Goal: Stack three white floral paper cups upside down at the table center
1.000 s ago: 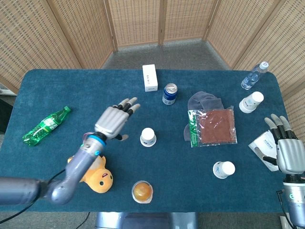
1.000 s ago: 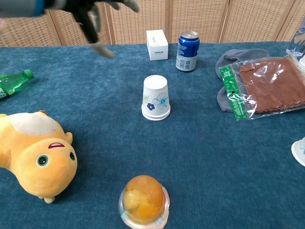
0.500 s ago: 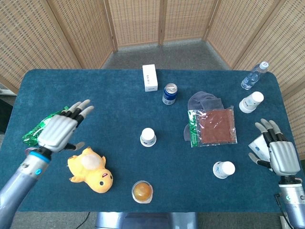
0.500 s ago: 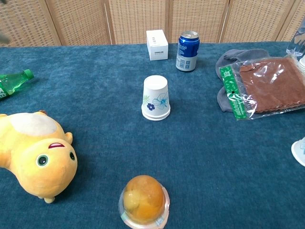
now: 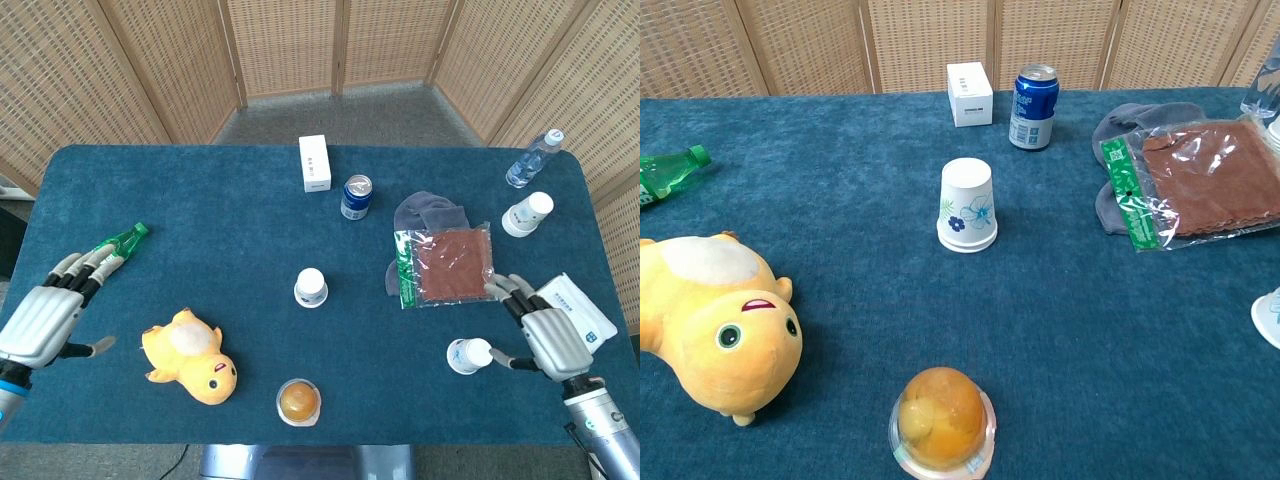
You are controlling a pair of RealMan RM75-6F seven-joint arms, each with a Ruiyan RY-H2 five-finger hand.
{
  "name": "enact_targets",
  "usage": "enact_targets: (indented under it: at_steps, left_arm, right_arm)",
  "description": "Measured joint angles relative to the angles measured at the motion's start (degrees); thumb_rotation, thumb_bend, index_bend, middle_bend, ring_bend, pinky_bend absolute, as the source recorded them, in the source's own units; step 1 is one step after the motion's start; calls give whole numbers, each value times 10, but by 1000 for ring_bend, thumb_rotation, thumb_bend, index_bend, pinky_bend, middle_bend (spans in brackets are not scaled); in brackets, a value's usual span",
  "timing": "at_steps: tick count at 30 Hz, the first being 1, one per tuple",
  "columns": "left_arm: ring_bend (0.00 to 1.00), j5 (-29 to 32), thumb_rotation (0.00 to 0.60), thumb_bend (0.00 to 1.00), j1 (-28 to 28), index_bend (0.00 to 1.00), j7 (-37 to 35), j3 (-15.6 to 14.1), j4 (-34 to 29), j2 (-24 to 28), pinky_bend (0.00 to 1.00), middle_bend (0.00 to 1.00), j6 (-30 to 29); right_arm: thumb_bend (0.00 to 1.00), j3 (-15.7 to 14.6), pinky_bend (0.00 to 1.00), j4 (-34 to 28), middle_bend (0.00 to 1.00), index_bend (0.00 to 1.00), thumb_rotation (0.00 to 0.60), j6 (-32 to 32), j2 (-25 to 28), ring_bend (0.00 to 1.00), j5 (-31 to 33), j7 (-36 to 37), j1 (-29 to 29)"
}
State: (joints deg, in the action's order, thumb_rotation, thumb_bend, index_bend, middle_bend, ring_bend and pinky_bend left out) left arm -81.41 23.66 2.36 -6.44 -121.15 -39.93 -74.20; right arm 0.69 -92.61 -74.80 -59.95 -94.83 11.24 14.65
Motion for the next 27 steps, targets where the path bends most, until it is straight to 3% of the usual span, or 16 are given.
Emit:
enact_targets:
  at_steps: [8,18,27]
  left_arm:
    - [0,-26,600,225,-41,0,-59,-5,31,-10,23,0,-15]
    - [0,-60,600,225,-79,0,-98,0,62,-20,24,0,-34]
    - [0,-67,600,225,-91,0,-104,9,71,-26,25,0,-27]
  right_arm:
    - [229,-25,220,-8,0,83,600,44,0,0,-11,-28,12]
    - [244,-44,219,13,0,86,600,103,-31,0,-7,-60,34]
    - [248,-49,244,35,23,100,600,111,-49,0,2,-55,40]
